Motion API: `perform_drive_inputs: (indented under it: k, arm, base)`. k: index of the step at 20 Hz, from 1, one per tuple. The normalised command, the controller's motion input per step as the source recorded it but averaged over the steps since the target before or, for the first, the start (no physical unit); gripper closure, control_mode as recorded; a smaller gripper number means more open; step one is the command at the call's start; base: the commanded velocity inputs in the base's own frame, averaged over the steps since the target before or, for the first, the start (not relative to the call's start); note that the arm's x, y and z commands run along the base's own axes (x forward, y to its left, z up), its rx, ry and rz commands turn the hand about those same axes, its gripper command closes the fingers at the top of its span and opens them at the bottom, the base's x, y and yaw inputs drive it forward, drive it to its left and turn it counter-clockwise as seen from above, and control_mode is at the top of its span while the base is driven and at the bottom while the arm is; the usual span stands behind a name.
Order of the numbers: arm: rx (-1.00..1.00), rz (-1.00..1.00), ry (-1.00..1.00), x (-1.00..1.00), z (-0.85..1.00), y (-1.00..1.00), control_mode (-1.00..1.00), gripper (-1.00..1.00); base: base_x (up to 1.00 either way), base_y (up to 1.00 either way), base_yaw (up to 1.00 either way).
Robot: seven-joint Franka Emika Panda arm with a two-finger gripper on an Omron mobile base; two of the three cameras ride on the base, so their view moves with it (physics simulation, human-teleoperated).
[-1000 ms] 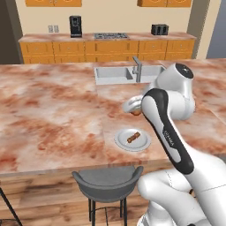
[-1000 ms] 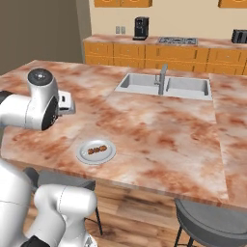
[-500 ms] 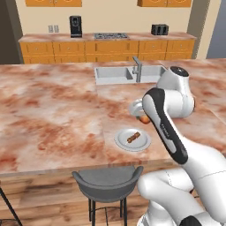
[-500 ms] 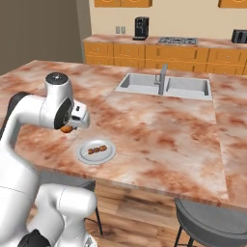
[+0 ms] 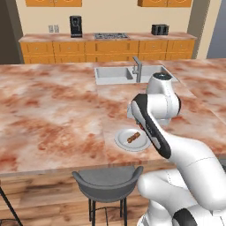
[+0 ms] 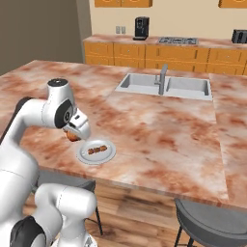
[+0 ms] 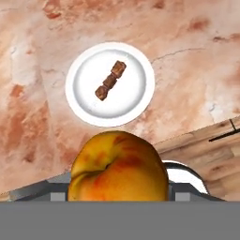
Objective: Pick up the tangerine and peach from the fridge and place one fruit on each plate on the dining counter.
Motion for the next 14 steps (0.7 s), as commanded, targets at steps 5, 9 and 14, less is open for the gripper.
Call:
perform_drive_inputs:
  k: [5,9,14]
  arm:
    - [0.03,-0.38,-0.05,0.36,-0.55,-0.07,-1.0,1.0]
    - [0.13,-0.28,0.01,0.42,-0.5,-0.12,-1.0,1.0]
    - [0.16,-0.15,0.0,0.46,-0.44,-0.15,-1.0,1.0]
  base:
    - [0.0,0.0,0.0]
    - [0.0,0.0,0.0]
    - [0.0,0.0,0.0]
